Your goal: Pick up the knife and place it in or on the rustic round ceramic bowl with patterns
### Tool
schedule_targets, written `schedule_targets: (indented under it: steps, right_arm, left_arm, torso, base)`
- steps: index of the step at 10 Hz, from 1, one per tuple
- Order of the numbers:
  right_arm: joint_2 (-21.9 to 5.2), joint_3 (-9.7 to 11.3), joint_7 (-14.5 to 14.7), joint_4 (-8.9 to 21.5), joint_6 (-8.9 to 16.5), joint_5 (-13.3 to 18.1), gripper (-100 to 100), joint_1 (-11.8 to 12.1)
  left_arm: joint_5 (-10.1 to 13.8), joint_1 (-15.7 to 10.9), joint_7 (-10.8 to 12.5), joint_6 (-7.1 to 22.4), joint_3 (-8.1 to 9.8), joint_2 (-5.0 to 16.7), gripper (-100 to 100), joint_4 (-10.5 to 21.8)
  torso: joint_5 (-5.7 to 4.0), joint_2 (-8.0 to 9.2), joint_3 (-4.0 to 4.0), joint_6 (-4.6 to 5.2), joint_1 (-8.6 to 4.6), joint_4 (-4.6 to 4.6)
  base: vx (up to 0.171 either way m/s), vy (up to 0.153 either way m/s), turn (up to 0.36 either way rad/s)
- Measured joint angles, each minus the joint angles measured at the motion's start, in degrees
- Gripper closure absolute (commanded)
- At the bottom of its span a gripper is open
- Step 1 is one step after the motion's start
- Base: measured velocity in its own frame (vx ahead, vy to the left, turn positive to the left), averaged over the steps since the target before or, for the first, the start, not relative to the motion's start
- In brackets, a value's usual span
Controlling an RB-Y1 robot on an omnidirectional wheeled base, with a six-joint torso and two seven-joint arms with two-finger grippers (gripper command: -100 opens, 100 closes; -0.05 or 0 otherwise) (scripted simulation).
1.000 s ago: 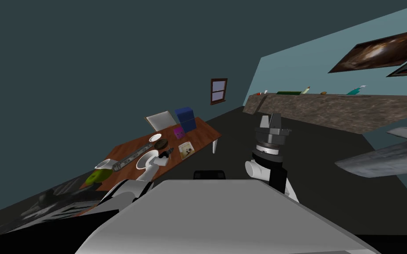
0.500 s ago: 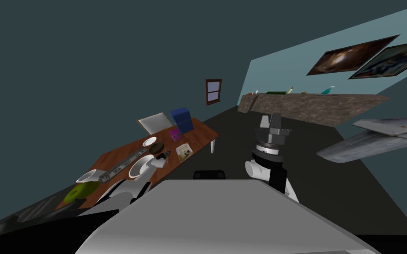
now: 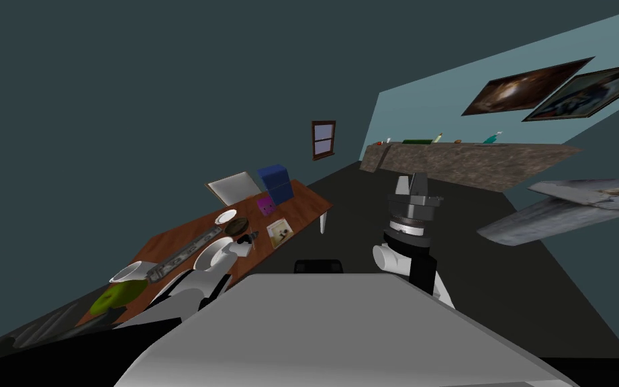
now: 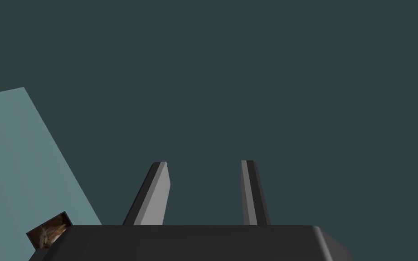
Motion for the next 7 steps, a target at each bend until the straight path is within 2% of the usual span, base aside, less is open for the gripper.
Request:
schedule_targets:
  steps: [2,4,5,7]
  right_arm:
    - [0.0,0.0,0.0,0.0,0.0,0.0,0,0.01]
    - [0.0,0.0,0.0,0.0,0.0,0.0,0,0.0]
    - [0.0,0.0,0.0,0.0,0.0,0.0,0,0.01]
    - [0.0,0.0,0.0,0.0,0.0,0.0,0,0.0]
  left_arm:
    - [-3.84,1.72,3.02,0.51,-1.37,0.78,-100,-2.2]
    - [-4.62,1.64,6.03,0.35,-1.97,1.01,-100,-1.97]
    - [-5.89,2.56,7.58,0.51,-3.36,1.76,-100,-3.12]
    - [-8.85,3.32,10.9,0.75,-3.93,2.03,-100,-4.05]
  torso:
    - [0.0,-0.15,-0.09,0.0,0.01,-0.03]
    - [0.0,-0.06,-0.04,0.0,0.0,-0.01]
    - [0.0,-0.14,-0.07,-0.01,0.0,-0.03]
    - [0.0,-0.1,-0.06,0.01,-0.01,-0.02]
  base:
    - [0.038,0.003,0.01]
    - [0.029,0.0,0.009]
    - [0.047,0.0,0.021]
    - [0.015,-0.001,-0.002]
